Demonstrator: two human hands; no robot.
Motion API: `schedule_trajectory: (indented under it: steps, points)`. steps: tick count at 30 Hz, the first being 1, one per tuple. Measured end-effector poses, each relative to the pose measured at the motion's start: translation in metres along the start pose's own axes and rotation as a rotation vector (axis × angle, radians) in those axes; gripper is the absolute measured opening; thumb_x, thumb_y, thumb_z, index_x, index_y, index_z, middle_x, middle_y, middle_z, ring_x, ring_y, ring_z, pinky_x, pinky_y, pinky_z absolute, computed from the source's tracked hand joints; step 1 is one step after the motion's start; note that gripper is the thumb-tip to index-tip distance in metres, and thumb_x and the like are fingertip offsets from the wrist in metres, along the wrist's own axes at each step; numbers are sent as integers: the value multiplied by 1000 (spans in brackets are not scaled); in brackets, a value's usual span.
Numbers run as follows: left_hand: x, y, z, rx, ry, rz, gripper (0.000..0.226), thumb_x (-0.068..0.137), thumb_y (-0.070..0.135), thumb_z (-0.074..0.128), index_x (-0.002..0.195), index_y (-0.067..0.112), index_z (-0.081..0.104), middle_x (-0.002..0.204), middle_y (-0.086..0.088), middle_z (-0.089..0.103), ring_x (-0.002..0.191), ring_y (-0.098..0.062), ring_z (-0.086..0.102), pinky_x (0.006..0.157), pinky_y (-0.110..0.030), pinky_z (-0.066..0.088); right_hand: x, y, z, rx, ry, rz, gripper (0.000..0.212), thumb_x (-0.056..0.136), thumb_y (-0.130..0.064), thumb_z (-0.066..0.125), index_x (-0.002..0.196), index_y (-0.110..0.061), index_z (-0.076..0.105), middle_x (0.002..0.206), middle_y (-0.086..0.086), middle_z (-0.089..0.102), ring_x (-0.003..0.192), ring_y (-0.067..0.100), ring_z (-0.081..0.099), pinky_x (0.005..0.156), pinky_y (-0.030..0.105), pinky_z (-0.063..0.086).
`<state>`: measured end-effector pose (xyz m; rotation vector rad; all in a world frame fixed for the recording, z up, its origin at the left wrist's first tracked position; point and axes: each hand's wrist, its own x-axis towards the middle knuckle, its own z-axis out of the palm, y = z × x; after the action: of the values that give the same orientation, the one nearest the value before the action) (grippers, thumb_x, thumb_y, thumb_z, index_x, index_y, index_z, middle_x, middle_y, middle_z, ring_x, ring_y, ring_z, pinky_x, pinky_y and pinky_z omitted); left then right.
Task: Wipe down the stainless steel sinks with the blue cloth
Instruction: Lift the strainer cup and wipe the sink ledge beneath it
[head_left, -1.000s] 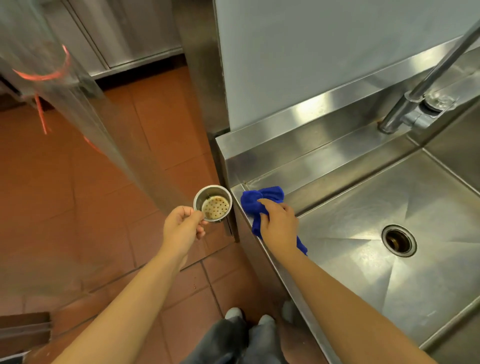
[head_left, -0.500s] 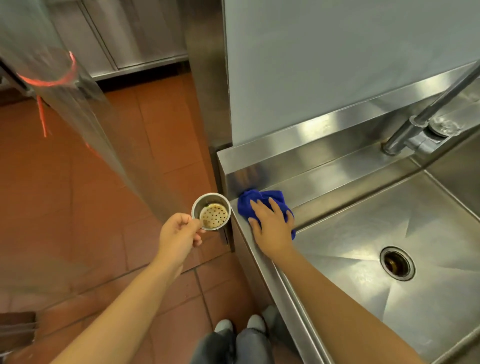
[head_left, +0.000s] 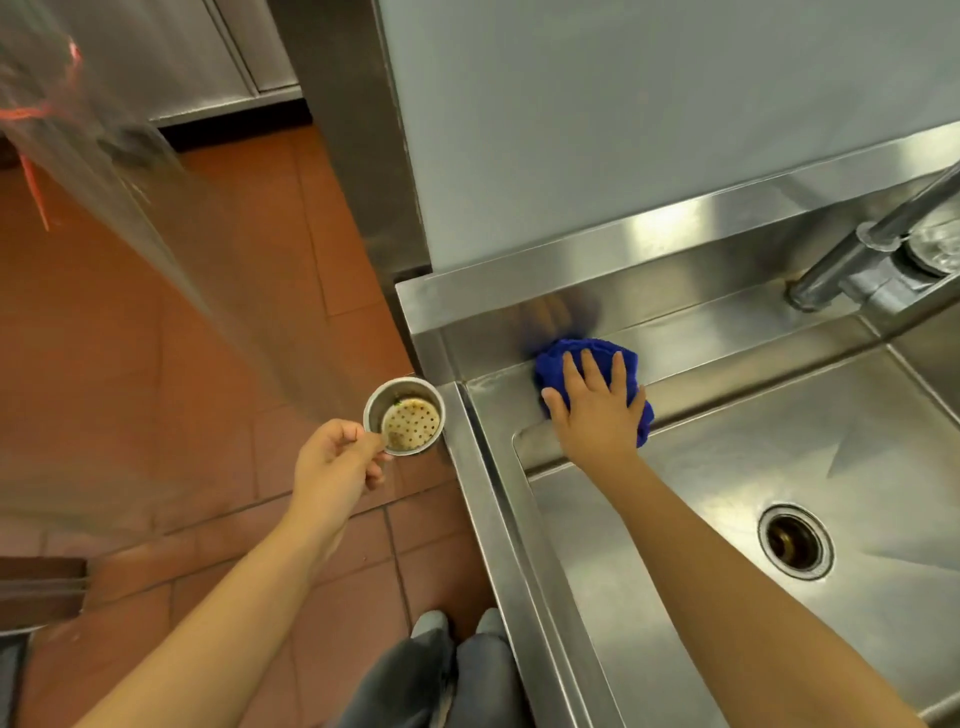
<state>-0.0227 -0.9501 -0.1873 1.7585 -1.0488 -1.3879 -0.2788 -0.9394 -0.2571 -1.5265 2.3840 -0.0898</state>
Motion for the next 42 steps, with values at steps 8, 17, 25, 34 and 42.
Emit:
schedule_trajectory:
  steps: [8,17,25,34,42]
  points:
    - [-6,3,20,34,-27,22,19,91,-2,55,74,8,52,47,2,55,42,-7,48,51,-25,45,-28,-33,20,-7,-9,-334,57,99,-51,31,152,-33,17,161,-7,12,148,26,-8,112,59,-9]
    - [-2,12,27,98,-66,58,20,91,-2,54,74,9,52,46,5,55,43,-8,48,45,-17,44,-1,3,18,4,65,-169,63,95,-62,29,150,-34,22,159,-7,18,148,31,-4,112,66,-3]
    - [2,13,28,104,-80,60,20,91,-1,54,75,10,52,49,4,56,46,-8,49,48,-19,45,-27,-26,32,78,49,-238,62,91,-55,23,146,-30,38,153,-1,35,142,41,16,108,69,7]
    - [7,21,43,82,-111,75,25,90,-4,54,71,11,50,45,3,53,54,-22,47,60,-34,44,15,39,7,69,155,-96,72,85,-60,9,144,-31,39,153,-6,35,142,34,19,113,56,5]
    - [8,29,66,95,-162,108,13,91,-3,55,80,4,52,46,3,57,42,-9,48,54,-27,44,-1,22,7,106,92,-68,61,91,-52,21,147,-31,33,156,-5,29,140,37,15,104,52,23]
